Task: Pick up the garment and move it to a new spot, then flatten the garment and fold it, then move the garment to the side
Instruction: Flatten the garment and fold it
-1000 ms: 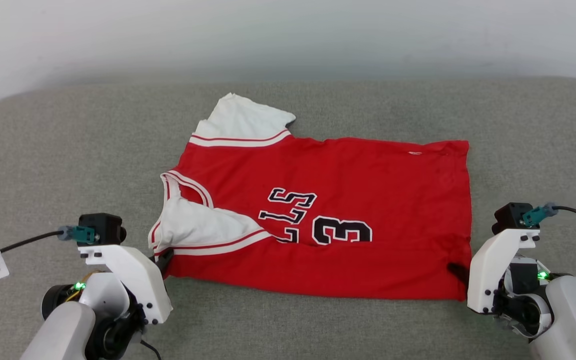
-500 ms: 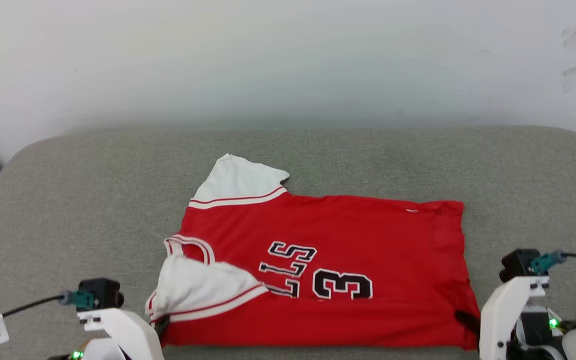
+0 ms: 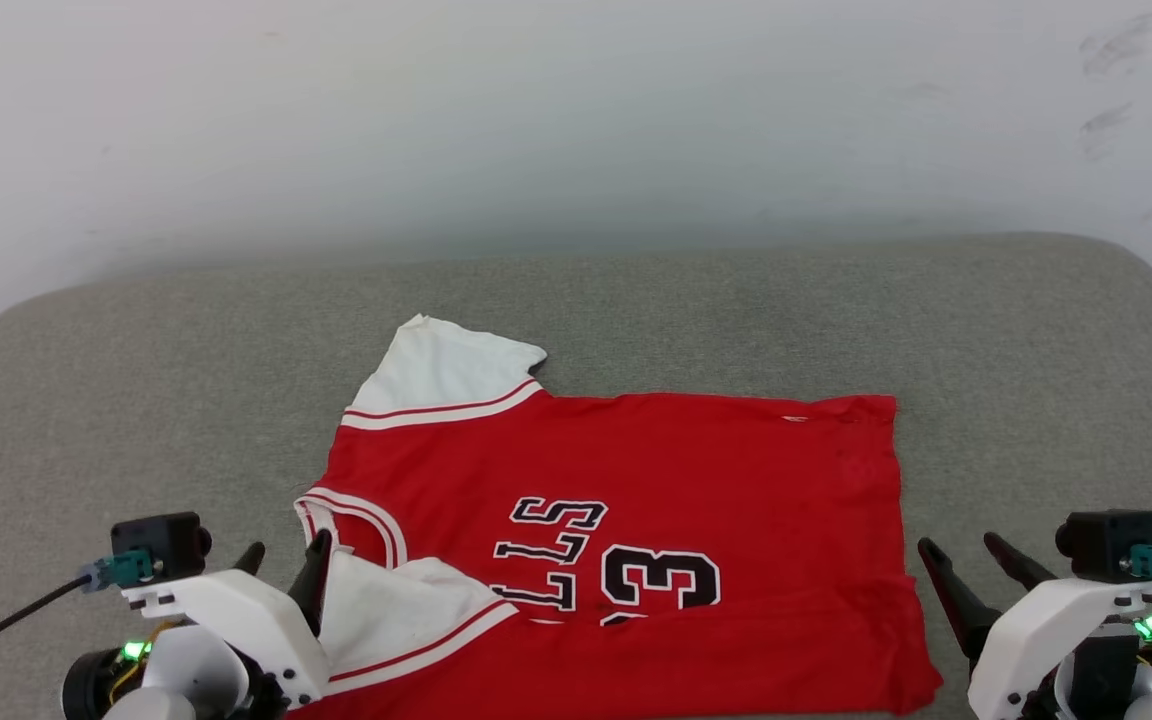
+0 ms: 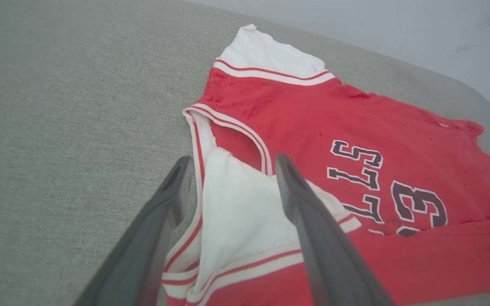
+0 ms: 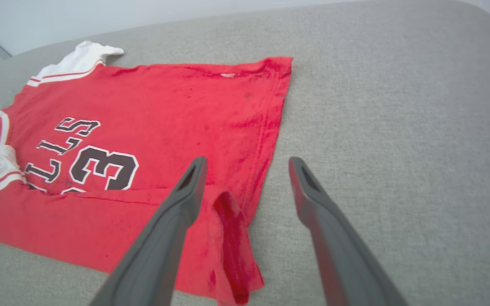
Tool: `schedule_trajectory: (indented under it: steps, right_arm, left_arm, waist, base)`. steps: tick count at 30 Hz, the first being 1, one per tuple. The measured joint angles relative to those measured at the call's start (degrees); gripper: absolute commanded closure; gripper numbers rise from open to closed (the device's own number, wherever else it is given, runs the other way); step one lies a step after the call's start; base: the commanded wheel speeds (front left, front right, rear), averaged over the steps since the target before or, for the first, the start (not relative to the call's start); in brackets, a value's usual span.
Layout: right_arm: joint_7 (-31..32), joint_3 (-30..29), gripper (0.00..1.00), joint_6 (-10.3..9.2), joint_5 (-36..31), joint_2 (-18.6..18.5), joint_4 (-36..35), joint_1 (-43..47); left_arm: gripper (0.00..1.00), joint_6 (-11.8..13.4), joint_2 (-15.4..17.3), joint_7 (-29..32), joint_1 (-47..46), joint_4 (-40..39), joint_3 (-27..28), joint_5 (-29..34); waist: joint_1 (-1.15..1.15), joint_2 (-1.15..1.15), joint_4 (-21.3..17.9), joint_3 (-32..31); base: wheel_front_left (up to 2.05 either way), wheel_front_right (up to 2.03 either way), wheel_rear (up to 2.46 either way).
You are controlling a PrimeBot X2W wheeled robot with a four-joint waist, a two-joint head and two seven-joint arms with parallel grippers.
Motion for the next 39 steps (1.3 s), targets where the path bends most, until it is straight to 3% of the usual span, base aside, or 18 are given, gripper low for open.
schedule_trajectory:
  steps: [7, 16, 24, 33, 39]
  right_arm:
    - [-10.7, -1.6, 0.00, 0.01, -3.7, 2.4, -4.9, -1.0]
    - [-18.1, -2.0, 0.00, 0.01, -6.9, 6.2, -12.6, -6.0]
    - [-20.0, -0.3, 0.00, 0.01, -7.7, 8.3, -15.8, -9.9]
    - [-22.2, 2.7, 0.00, 0.01, -6.7, 9.2, -16.6, -12.3]
    - [-22.5, 3.5, 0.00, 0.01, -5.6, 9.5, -15.1, -12.6]
  left_arm:
    - [0.00, -0.4, 0.1, -4.9, -8.2, 1.0, 0.9, 2.7]
    - [0.00, -3.9, 2.5, -2.0, -26.7, 7.6, 1.4, 3.3]
    - [0.00, -9.3, 7.7, 13.5, -43.4, 15.0, -0.1, 0.9]
    - [0.00, -9.8, 15.1, 36.0, -53.5, 21.2, -4.1, 1.5]
    - [0.00, -7.5, 18.2, 43.0, -54.6, 21.6, -4.8, 1.9]
  waist:
    - [0.00, 0.00, -3.4, 1.2]
    - [0.00, 0.00, -6.5, 10.2]
    - [0.01, 0.00, -10.2, 20.1]
    - [0.01, 0.00, -14.8, 28.7]
    - [0.00, 0.00, -17.0, 32.6]
  base:
    - [0.00, 0.00, 0.00]
    - [0.00, 0.00, 0.00]
    - [0.00, 0.00, 0.00]
    - [0.00, 0.00, 0.00]
    - [0.00, 0.00, 0.00]
